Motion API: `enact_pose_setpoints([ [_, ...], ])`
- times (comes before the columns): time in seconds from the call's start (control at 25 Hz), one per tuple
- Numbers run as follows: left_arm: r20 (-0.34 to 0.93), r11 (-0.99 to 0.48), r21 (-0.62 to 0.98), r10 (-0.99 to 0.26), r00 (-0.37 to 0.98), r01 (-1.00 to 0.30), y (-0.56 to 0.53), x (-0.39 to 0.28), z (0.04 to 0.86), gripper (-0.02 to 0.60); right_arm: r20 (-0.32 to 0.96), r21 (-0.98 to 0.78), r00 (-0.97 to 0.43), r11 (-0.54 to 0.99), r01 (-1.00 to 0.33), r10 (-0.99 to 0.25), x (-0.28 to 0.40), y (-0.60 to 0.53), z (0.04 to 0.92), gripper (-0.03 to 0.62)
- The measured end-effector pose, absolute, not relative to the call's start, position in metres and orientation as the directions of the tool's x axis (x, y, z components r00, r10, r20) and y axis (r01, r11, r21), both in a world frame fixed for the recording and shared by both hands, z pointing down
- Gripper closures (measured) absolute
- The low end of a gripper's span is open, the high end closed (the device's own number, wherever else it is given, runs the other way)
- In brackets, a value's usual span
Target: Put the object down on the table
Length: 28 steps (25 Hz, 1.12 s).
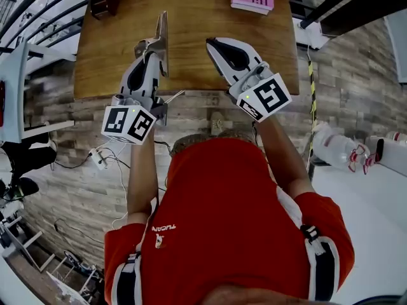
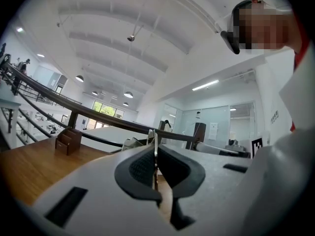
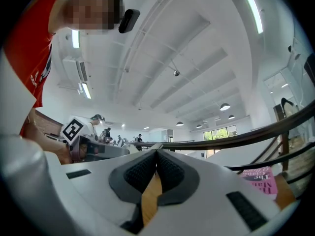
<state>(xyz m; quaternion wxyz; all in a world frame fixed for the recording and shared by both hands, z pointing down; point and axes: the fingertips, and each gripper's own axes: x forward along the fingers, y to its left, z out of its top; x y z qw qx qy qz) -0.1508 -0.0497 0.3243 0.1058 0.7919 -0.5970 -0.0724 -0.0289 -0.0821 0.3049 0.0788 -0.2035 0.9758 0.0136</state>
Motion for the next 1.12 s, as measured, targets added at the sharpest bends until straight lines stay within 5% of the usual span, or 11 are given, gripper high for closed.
enact_pose_setpoints([
  [1.12,0.403,-0.31,0.334,-0.807,0.432,-0.89,-0.215,-0.154,0.49,0.572,0.039,-0.074,-0.831,0.828,-0.556,-0.554,-0.046,-0.195,0.372,0.569],
])
